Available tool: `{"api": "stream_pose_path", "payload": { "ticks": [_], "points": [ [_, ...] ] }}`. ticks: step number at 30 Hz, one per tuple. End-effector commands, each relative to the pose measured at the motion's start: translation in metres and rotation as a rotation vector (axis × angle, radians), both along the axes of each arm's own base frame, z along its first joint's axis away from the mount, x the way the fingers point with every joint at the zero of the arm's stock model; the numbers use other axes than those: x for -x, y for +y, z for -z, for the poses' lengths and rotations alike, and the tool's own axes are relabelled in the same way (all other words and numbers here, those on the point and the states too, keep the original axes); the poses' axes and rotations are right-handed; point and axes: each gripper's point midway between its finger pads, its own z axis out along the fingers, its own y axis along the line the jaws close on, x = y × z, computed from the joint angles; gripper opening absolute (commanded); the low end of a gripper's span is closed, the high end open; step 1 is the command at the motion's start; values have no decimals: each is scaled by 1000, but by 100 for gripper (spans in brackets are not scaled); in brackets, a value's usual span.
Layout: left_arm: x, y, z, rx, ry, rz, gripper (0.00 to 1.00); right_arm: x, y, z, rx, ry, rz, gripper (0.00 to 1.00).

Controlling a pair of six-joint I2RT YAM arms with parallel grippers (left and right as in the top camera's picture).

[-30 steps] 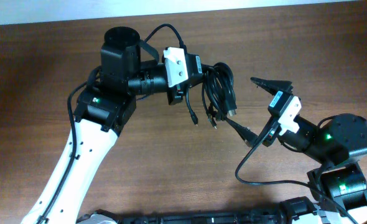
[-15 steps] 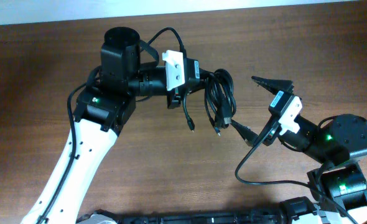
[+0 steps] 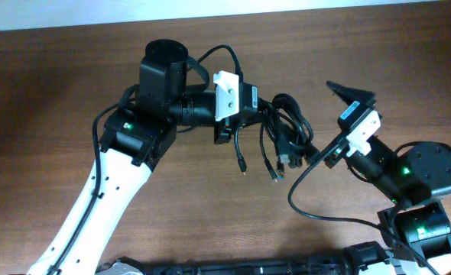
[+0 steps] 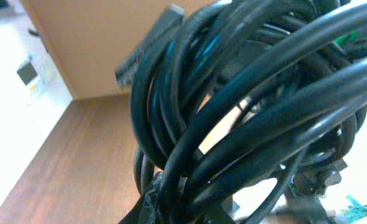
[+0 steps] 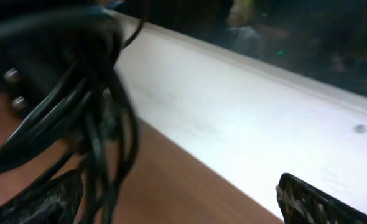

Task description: Untangle cables

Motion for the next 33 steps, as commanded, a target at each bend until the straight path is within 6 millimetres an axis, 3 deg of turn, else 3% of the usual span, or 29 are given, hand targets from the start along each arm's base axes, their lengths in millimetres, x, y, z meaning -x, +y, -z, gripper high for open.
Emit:
{"api": "stream_pose_path", "payload": {
  "ticks": [1,8,16,23,28,33],
  "points": [
    [11,1,-12,6,-26,8,0,-12,-22,-12,-22,-43,150,99],
    [-6,5,4,-70,-6,-106,0,-28,-58,-8,-30,-22,379,99],
    [-40,19,25,-185,2,-327,0,-29,-62,11,-8,53,404,99],
    [-65,34,33,-228,56,-516,0,-15,-28,34,21,150,195,99],
    [-80,45,37,-235,137,-655,0,2,-1,34,16,156,11,99],
    [-80,45,37,-228,164,-667,0,16,15,33,11,160,-117,99]
  ]
}}
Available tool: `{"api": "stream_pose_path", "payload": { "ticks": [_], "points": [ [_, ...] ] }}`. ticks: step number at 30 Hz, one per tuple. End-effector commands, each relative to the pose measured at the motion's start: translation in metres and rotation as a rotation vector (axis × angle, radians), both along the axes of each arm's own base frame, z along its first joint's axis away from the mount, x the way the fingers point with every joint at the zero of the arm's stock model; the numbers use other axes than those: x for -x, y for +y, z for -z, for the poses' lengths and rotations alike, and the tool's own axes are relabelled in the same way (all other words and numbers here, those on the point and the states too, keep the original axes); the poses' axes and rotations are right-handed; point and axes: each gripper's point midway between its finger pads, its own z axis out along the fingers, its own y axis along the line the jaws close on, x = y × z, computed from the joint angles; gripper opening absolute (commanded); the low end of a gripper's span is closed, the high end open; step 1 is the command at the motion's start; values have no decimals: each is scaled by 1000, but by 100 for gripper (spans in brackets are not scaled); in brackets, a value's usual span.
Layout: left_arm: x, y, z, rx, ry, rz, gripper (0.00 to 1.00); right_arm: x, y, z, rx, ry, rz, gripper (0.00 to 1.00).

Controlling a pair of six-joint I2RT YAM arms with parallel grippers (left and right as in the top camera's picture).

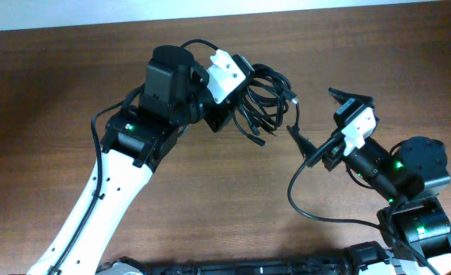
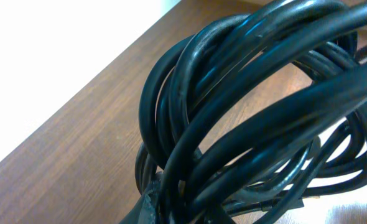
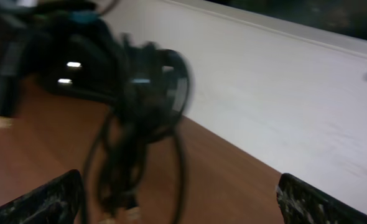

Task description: Untangle cables

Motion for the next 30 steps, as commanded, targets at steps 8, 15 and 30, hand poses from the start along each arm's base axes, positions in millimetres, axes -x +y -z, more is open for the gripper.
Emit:
{"api": "stream_pose_path", "payload": {
  "ticks": [8,15,30],
  "points": [
    [26,-16,-30,132,26,123,0,20,21,-4,-26,2,-162,99],
    [54,-47,-35,134,-17,250,0,25,26,-6,-32,-5,-206,99],
    [64,-59,-35,97,-85,301,14,25,26,-5,-50,17,-200,4]
  ]
}}
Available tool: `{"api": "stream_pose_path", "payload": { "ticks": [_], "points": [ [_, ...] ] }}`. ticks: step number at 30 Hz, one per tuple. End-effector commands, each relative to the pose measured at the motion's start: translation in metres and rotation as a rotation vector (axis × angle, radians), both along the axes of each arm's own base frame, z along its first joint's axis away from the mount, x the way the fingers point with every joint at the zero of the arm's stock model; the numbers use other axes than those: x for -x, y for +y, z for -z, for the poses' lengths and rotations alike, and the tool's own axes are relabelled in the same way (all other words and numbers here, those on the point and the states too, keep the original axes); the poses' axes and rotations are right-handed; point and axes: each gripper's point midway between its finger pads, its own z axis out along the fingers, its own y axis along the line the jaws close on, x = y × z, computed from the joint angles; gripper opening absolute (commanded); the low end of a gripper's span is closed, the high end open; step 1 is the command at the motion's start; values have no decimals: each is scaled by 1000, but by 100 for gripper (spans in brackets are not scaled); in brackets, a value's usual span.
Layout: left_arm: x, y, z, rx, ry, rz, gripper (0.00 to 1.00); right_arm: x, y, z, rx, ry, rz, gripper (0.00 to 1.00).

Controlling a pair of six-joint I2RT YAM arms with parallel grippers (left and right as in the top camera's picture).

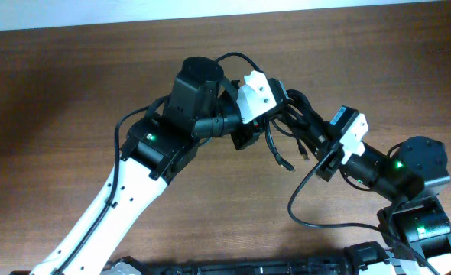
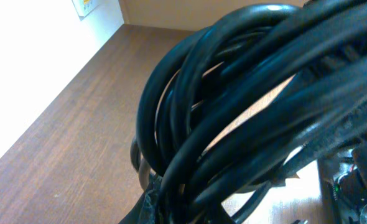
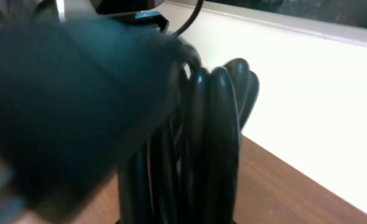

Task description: Untangle cables

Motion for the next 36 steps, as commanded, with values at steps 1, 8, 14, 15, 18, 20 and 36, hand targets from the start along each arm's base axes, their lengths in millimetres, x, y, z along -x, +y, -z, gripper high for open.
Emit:
{"api": "stream_pose_path", "payload": {
  "ticks": [1,8,14,15,18,20,36],
  "points": [
    [5,2,-18,22,-47,7,17,3,2,-3,3,-20,-19,4],
    [-1,20,-28,36,-56,-43,99,3,1,-2,6,-14,-12,4],
    [-17,56,-38,14,-87,-181,99,0,-2,4,13,10,14,4],
    [-19,62,-41,15,-93,-199,99,0,-2,6,14,19,14,4],
    [-20,70,-46,21,-103,-221,99,1,-2,9,17,34,14,4],
    [-22,74,-47,24,-101,-236,99,1,-2,9,17,37,14,4],
    [-30,79,-47,27,-82,-301,99,11,6,16,13,80,-55,4]
  ]
}}
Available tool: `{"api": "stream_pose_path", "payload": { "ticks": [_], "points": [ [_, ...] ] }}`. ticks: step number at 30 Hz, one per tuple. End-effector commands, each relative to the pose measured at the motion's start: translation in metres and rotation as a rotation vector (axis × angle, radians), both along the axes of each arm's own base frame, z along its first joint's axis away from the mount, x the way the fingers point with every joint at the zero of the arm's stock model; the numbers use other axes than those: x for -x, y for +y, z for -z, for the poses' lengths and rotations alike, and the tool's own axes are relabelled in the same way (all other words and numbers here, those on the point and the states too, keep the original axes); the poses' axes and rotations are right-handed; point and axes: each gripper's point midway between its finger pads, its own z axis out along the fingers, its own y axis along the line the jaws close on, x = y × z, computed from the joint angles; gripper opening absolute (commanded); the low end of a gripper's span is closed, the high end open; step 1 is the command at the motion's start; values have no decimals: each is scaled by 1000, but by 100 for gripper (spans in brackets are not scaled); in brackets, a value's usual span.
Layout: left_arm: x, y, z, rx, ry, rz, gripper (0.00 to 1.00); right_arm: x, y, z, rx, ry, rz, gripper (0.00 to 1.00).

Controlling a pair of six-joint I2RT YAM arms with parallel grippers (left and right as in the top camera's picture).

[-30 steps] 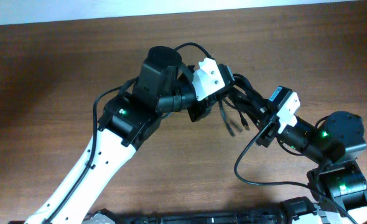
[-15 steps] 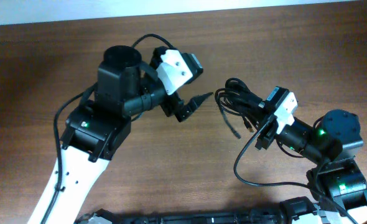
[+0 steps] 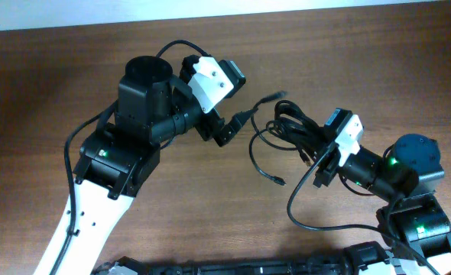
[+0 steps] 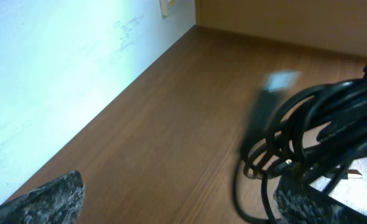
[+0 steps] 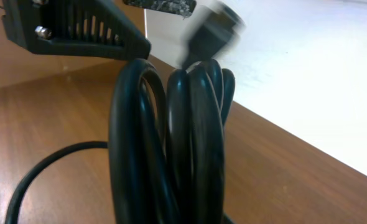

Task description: Untangle cables

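Observation:
A bundle of black cables [image 3: 293, 127] hangs coiled from my right gripper [image 3: 318, 155], which is shut on its loops. In the right wrist view the loops [image 5: 171, 143] fill the middle and hide the fingers. One plug [image 3: 275, 96] sticks out toward the far side, and a loose cable end [image 3: 276, 180] trails onto the wooden table [image 3: 363, 61]. My left gripper [image 3: 227, 128] is open just left of the bundle. In the left wrist view its fingertips [image 4: 50, 198] stand wide apart with bare table between them and the cables [image 4: 308, 124] ahead on the right.
A white wall [image 4: 53, 81] runs along the table's far edge. The right arm's own black cable [image 3: 306, 206] loops over the table near the right base.
My left gripper has let go of the cable bundle and now sits open to the left of it. The bundle stays in my right gripper, with a loose end dropped to the table.
First my left gripper held the bundle with my right gripper open to its right. Then the left held it farther back and tilted, the right still open. Then both grippers met at the bundle. Now only the right holds it.

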Motion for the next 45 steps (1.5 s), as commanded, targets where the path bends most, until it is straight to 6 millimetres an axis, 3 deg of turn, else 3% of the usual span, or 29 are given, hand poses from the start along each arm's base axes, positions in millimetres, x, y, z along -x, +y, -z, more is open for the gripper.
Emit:
{"api": "stream_pose_path", "payload": {
  "ticks": [1,11,15,17,19,20,29,35,45],
  "points": [
    [-1,4,-14,22,-28,-21,99,7,5,-5,-6,-20,-42,4],
    [8,-3,-16,37,-32,49,98,7,5,-4,-6,-13,-44,4],
    [35,-17,-19,34,-94,253,90,12,9,-5,-13,-13,-80,4],
    [57,-23,-17,19,-147,404,91,13,10,-5,-16,-12,-90,4],
    [65,-24,-14,11,-155,453,95,14,11,-5,-17,-12,-96,4],
    [66,-24,-12,8,-152,461,99,15,12,-5,-19,-12,-104,4],
    [74,-26,-12,29,-129,505,99,38,26,-14,-56,-31,-266,4],
    [75,-26,-11,30,-129,507,99,46,30,-19,-66,-50,-320,4],
    [92,-40,-8,33,-106,572,99,55,34,-26,-76,-89,-379,4]
  ]
}}
